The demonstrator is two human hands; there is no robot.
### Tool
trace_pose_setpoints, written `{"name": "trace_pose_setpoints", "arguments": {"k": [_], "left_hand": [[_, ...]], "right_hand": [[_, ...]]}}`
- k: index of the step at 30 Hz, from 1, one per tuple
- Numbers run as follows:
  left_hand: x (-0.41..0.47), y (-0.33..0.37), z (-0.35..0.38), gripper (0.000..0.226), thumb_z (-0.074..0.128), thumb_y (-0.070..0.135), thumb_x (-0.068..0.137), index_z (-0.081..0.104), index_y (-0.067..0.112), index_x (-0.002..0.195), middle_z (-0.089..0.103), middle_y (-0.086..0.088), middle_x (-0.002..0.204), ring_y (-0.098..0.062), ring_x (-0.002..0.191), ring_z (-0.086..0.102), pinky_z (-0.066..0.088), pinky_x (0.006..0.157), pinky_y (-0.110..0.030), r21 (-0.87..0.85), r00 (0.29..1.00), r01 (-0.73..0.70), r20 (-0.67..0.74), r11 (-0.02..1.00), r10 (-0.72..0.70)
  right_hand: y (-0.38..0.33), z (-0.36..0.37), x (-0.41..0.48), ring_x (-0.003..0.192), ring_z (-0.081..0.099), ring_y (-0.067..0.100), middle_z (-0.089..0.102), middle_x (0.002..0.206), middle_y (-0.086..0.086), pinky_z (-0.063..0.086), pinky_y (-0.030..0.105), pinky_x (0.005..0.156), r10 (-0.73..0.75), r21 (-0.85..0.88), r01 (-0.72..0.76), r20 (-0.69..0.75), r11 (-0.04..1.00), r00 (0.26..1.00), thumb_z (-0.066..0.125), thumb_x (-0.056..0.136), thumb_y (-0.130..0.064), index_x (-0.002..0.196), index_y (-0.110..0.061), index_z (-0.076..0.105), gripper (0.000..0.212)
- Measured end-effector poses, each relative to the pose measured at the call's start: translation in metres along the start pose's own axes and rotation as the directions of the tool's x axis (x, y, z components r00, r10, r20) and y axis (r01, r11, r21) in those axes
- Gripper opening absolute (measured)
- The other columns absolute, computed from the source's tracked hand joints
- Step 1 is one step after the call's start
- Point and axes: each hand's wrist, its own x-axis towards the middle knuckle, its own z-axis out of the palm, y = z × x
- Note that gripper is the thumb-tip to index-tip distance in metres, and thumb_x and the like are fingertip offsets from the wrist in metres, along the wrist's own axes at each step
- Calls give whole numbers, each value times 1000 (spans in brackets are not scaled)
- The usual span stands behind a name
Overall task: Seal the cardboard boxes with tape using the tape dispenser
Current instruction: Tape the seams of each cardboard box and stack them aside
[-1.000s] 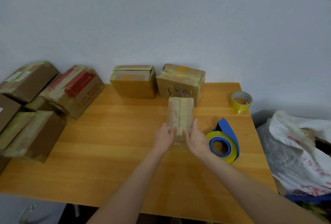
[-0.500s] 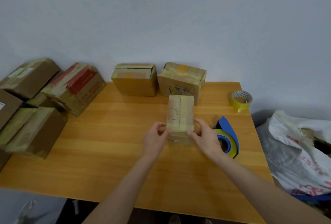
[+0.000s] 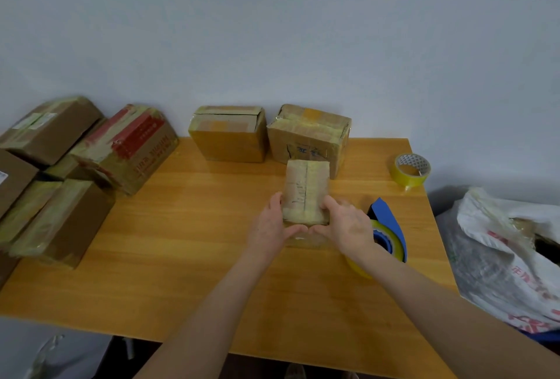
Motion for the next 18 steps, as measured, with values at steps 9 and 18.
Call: {"name": "trace_pose_setpoints", "arguments": {"k": [9, 18], "left_hand": [[5, -16, -4, 84, 70, 19, 86, 18, 16, 153, 57, -10, 135, -20, 116, 59, 47, 96, -29, -69, 989, -66, 124, 995, 75], [10, -31, -18, 83, 43, 0, 97, -8, 41, 148, 53, -4, 140, -19, 106, 61, 50, 84, -29, 179, 957, -149, 274, 973, 96]], "right_hand": [[23, 6, 9, 86, 61, 22, 67, 103, 2, 52, 34, 73, -78, 209, 60, 80, 976, 994, 74, 83, -37, 113, -21, 47, 43], [22, 22, 2, 85, 67, 21, 70, 102, 2, 57, 37, 72, -44, 311, 34, 28, 950, 999, 72, 85, -33, 111, -24, 44, 39]]}}
